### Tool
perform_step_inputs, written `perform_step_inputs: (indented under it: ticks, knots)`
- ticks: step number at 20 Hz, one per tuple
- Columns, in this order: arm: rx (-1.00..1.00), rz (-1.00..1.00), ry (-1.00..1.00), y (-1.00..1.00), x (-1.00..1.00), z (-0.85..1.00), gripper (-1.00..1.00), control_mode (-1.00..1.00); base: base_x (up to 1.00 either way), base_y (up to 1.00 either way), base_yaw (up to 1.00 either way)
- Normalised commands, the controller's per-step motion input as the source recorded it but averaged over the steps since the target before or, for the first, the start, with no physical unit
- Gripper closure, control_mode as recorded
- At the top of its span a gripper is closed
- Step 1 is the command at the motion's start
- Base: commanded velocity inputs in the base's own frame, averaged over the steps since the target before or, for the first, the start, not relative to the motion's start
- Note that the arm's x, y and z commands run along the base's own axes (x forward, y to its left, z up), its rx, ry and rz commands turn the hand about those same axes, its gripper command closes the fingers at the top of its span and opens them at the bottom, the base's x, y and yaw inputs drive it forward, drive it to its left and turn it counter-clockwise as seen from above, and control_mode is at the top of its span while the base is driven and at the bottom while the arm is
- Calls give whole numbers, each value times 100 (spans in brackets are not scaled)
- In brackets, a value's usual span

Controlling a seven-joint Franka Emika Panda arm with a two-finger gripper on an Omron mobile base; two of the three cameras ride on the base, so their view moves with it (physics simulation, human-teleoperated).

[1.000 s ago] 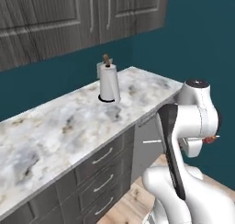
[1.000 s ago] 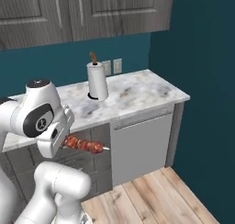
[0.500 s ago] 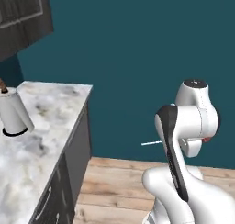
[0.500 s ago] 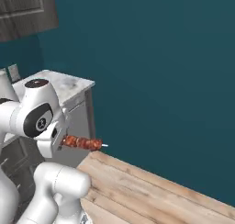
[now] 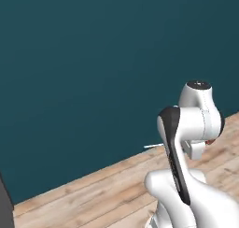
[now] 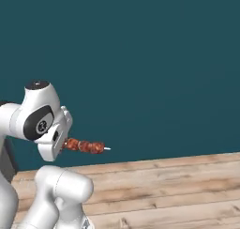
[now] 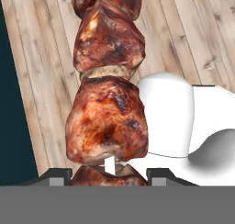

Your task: Store the kebab skewer in the freezer for long-term storage. Close the freezer door after placing the cooked food.

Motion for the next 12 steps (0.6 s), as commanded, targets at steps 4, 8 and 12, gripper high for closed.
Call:
perform_step_inputs:
  ticks: [4, 8, 12]
  knots:
    - [0, 0, 0, 0, 0, 0, 100, 100, 0, -47, -84]
    - [0, 0, 0, 0, 0, 0, 100, 100, 2, -53, -79]
    - [0, 0, 0, 0, 0, 0, 100, 100, 8, -54, -75]
